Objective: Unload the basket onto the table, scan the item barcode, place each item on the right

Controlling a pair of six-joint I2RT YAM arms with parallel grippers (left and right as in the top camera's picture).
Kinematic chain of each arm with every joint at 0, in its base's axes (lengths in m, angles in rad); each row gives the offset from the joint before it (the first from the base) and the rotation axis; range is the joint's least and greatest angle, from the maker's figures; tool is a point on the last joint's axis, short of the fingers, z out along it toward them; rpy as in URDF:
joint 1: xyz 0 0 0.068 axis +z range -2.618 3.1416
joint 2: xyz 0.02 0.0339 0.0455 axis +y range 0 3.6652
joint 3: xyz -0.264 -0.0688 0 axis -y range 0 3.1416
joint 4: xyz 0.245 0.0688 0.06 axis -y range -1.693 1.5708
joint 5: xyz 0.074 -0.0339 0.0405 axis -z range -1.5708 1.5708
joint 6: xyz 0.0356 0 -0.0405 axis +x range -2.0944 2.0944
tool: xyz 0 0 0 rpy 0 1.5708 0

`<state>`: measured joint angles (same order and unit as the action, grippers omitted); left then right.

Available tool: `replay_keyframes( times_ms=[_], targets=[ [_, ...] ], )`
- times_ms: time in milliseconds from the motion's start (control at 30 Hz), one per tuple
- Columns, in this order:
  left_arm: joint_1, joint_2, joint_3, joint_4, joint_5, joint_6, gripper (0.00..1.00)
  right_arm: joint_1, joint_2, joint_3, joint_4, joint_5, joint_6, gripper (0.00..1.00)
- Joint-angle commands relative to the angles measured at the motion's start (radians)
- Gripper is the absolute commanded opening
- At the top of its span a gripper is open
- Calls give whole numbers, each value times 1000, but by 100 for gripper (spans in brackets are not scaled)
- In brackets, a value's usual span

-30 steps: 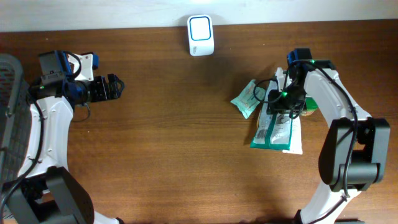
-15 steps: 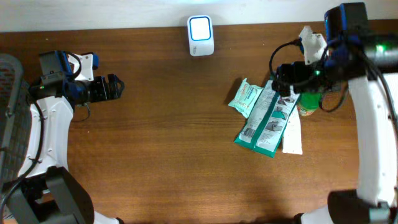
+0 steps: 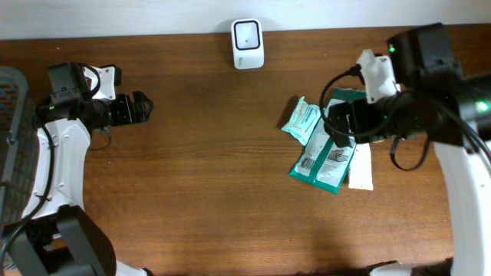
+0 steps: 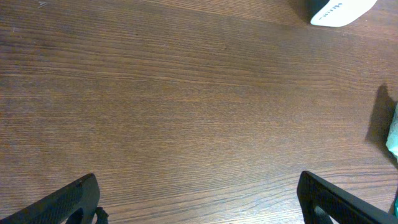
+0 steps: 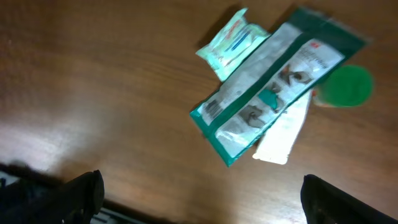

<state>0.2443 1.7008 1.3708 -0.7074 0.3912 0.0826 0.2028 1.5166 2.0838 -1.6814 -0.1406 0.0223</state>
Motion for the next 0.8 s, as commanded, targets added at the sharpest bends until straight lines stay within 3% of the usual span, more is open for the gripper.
replay_keyframes(
  times_ms=[0,33,133,267,400,500,767],
  targets=[
    [3,-24,6,2,4,4,99,0,-104,-52,124,105,-8,98],
    [3,-24,6,2,4,4,99,-1,-206,-189,334,116,-42,98],
    [3,-24,6,2,4,4,99,-32,-439,-545,693,115,-85,98],
    [3,-24,6,2,4,4,99,-127,-806,-1085,1051,108,-85,98],
    [3,-24,6,2,4,4,99,-133,-1199,-1640,1397,66,-85,98],
    [3,-24,6,2,4,4,99,-131,-1418,-1896,1462,22,-85,98],
    [3,-24,6,2,4,4,99,-131,-1513,-2017,1466,21,-85,98]
  ],
)
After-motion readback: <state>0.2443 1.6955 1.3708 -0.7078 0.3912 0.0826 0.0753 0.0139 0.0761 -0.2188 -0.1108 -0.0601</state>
